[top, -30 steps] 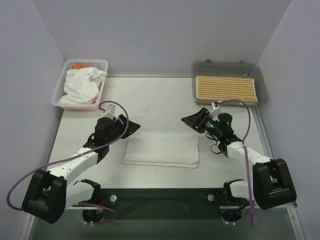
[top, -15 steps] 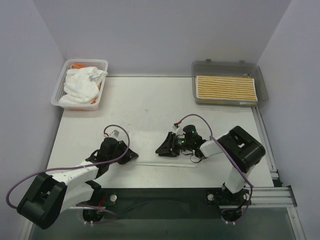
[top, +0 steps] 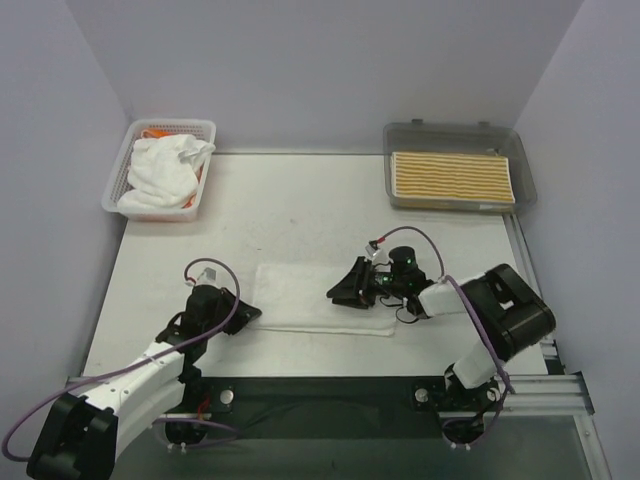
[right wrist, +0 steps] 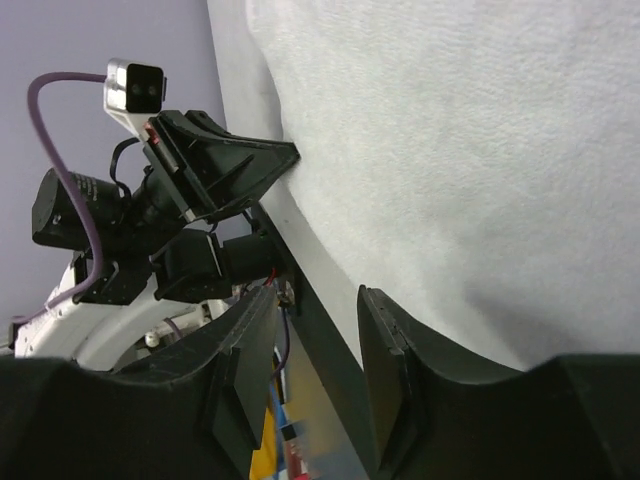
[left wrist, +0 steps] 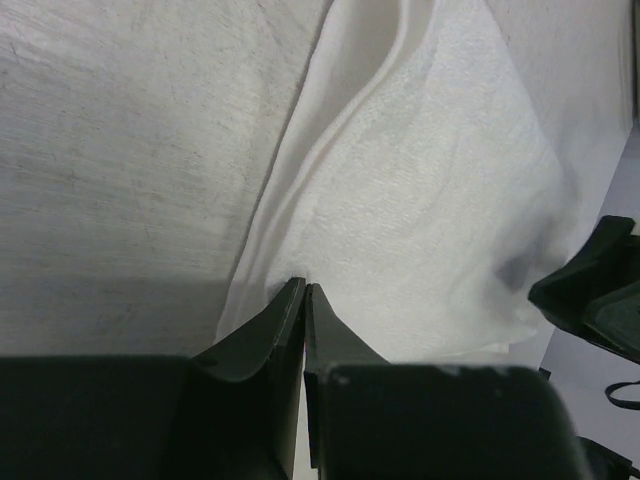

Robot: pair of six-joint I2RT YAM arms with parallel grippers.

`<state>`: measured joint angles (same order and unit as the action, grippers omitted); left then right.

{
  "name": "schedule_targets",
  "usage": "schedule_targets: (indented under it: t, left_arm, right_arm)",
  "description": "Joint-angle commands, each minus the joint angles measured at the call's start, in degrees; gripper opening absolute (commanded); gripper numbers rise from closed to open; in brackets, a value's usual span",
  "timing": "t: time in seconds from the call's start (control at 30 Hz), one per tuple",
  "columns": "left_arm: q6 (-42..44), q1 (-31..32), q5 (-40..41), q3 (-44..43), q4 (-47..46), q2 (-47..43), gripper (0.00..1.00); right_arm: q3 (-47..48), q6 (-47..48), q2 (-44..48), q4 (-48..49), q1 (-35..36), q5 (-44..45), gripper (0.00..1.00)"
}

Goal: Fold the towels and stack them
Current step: Smooth out wrinkles on the folded towel

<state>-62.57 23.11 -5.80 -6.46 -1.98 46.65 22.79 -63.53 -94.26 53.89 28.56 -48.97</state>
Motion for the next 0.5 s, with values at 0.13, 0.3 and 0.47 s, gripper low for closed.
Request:
schedule_targets:
  t: [0.13,0.3,0.47]
  left_arm:
    - [3.24,-0.44,0.18,-3.21,3.48,1.77,0.13]
    - [2.8,-0.52,0.61,-2.68,3.47,2.3,0.14]
    - [1.39,-0.61,1.76,-1.54,3.74,1.69,0.13]
  right_arm:
    - [0.86,18.77,16.45,-33.74,-5.17,-2.71,0.38]
    - [-5.37,23.27,22.36,-43.51,-12.37,-2.97,0.36]
    - [-12.59,24.76,21.84,-45.71,-25.64,-3.94,0.33]
